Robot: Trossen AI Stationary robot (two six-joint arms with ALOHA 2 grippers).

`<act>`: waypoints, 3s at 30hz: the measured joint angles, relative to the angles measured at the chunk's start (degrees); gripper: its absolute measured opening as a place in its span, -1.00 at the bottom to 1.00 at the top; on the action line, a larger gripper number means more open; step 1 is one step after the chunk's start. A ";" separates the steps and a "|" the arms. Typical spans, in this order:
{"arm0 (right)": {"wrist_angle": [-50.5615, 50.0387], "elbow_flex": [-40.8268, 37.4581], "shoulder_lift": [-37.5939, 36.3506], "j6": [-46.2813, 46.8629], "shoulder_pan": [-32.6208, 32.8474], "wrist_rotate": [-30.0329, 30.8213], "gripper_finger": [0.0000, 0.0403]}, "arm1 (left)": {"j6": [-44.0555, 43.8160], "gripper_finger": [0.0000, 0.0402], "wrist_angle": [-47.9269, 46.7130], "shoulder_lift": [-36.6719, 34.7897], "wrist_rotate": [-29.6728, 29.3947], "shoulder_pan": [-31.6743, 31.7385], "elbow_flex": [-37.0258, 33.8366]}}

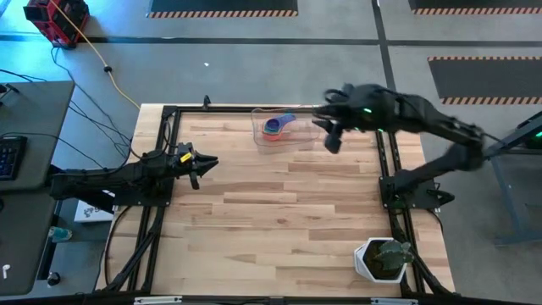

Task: Nest measuring cups in basket
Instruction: Return to Home Position

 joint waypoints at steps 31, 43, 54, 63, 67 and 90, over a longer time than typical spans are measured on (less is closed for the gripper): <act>55.27 -91.46 -66.01 17.08 0.65 -9.75 -0.40 | 2.06 -0.63 -2.51 0.00 -2.66 0.00 0.00; 58.22 -100.50 -73.31 19.96 0.65 -10.99 -0.40 | 15.64 -0.63 -2.54 0.00 -2.67 0.00 0.00; 61.89 -103.60 -73.35 21.16 0.65 -13.06 -0.40 | 14.57 -0.63 -2.51 0.00 -2.66 0.00 0.00; 61.89 -103.60 -73.35 19.75 0.65 -13.21 -0.40 | 10.24 -0.63 -2.49 0.00 -2.64 0.00 0.00; 61.89 -103.60 -73.33 17.23 0.65 -13.26 -0.40 | 10.26 -0.63 -2.49 0.00 -2.65 0.00 0.00; 61.87 -103.62 -73.31 16.94 0.65 -13.37 -0.40 | 10.27 -0.63 -2.47 0.00 -2.64 0.00 0.00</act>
